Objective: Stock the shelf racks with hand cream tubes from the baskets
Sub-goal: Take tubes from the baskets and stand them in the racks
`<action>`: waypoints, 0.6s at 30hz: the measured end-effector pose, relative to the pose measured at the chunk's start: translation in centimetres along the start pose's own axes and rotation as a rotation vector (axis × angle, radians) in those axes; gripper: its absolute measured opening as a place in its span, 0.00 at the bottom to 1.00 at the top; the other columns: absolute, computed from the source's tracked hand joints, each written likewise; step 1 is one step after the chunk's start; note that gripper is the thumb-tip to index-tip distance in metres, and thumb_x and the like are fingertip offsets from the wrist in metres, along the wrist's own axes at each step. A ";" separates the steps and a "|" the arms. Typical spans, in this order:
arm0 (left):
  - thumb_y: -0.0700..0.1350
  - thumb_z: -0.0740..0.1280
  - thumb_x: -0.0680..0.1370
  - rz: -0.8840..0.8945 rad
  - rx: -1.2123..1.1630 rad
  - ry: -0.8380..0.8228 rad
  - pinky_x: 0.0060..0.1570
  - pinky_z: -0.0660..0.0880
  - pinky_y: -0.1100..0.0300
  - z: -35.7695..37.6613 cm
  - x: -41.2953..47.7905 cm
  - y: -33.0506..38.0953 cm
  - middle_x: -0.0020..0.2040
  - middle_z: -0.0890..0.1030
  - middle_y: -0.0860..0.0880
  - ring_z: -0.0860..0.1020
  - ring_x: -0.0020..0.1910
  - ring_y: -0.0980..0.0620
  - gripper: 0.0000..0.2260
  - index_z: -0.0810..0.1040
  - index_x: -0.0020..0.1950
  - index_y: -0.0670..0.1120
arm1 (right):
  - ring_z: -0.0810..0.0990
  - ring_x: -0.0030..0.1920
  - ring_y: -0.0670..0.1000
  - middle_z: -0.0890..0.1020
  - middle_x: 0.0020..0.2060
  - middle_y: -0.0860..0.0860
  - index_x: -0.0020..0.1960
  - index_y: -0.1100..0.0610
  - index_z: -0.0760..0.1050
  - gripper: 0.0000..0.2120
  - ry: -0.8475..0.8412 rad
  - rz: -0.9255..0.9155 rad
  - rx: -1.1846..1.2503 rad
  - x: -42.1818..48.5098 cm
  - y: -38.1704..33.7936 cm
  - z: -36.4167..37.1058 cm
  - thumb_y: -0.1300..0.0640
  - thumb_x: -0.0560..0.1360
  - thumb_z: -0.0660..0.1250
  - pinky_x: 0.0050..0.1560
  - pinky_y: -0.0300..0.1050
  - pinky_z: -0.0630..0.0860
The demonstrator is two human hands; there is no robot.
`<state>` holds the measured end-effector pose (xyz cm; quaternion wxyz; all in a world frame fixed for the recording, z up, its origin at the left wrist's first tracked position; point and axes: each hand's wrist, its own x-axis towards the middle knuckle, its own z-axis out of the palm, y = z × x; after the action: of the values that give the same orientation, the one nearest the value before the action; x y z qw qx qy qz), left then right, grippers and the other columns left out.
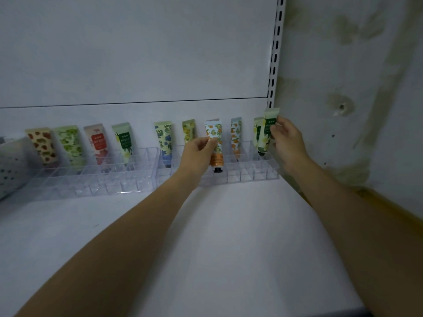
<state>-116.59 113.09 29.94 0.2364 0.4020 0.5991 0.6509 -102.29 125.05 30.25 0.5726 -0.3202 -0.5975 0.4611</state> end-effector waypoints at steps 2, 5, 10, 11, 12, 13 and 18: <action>0.45 0.62 0.79 -0.003 -0.003 -0.003 0.59 0.75 0.46 0.0 0.0 0.0 0.38 0.75 0.49 0.74 0.43 0.48 0.06 0.76 0.44 0.46 | 0.75 0.47 0.44 0.76 0.53 0.51 0.66 0.61 0.70 0.15 0.003 -0.013 -0.030 0.2 0.3 0.3 0.63 0.80 0.56 0.34 0.22 0.69; 0.44 0.62 0.79 -0.006 -0.009 -0.007 0.59 0.75 0.47 0.0 -0.2 0.1 0.38 0.75 0.50 0.74 0.41 0.50 0.08 0.75 0.41 0.48 | 0.72 0.51 0.47 0.75 0.56 0.55 0.68 0.61 0.67 0.17 -0.027 -0.015 -0.169 0.2 1.3 0.7 0.63 0.80 0.56 0.35 0.21 0.68; 0.44 0.61 0.80 -0.008 -0.021 0.001 0.59 0.75 0.46 -0.1 -0.2 -0.1 0.38 0.76 0.50 0.74 0.41 0.50 0.06 0.75 0.45 0.46 | 0.73 0.52 0.50 0.74 0.62 0.59 0.69 0.60 0.67 0.18 0.014 -0.040 -0.423 0.0 2.0 0.9 0.62 0.80 0.55 0.48 0.35 0.70; 0.44 0.61 0.80 -0.004 -0.022 0.004 0.59 0.75 0.46 -0.1 -0.2 -0.1 0.38 0.76 0.50 0.74 0.41 0.50 0.05 0.75 0.47 0.46 | 0.73 0.54 0.53 0.72 0.63 0.61 0.69 0.61 0.66 0.18 0.057 -0.078 -0.523 -0.2 1.7 0.9 0.62 0.80 0.55 0.51 0.38 0.69; 0.44 0.61 0.79 -0.002 -0.024 0.010 0.58 0.75 0.47 -0.1 -0.2 -0.2 0.39 0.76 0.50 0.75 0.42 0.50 0.05 0.75 0.49 0.45 | 0.71 0.57 0.55 0.70 0.63 0.61 0.70 0.62 0.65 0.19 0.124 -0.134 -0.620 -0.5 1.3 0.9 0.61 0.80 0.56 0.55 0.40 0.68; 0.45 0.62 0.79 -0.004 -0.027 0.020 0.58 0.76 0.47 -0.1 -0.2 -0.2 0.40 0.76 0.50 0.75 0.42 0.50 0.07 0.76 0.53 0.44 | 0.70 0.59 0.56 0.70 0.63 0.60 0.69 0.62 0.65 0.19 0.188 -0.224 -0.686 -0.8 0.7 0.9 0.60 0.79 0.57 0.57 0.42 0.67; 0.45 0.65 0.77 0.021 -0.040 0.009 0.54 0.77 0.51 -0.2 -0.3 -0.1 0.39 0.77 0.50 0.76 0.39 0.53 0.05 0.75 0.49 0.44 | 0.75 0.45 0.48 0.78 0.47 0.52 0.55 0.58 0.75 0.09 -0.087 -0.310 -0.388 -3.3 -2.5 2.6 0.56 0.79 0.61 0.40 0.33 0.72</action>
<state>-116.55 112.73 29.74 0.2347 0.4007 0.5828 0.6669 -104.03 120.68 31.46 0.5382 -0.3085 -0.7408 0.2577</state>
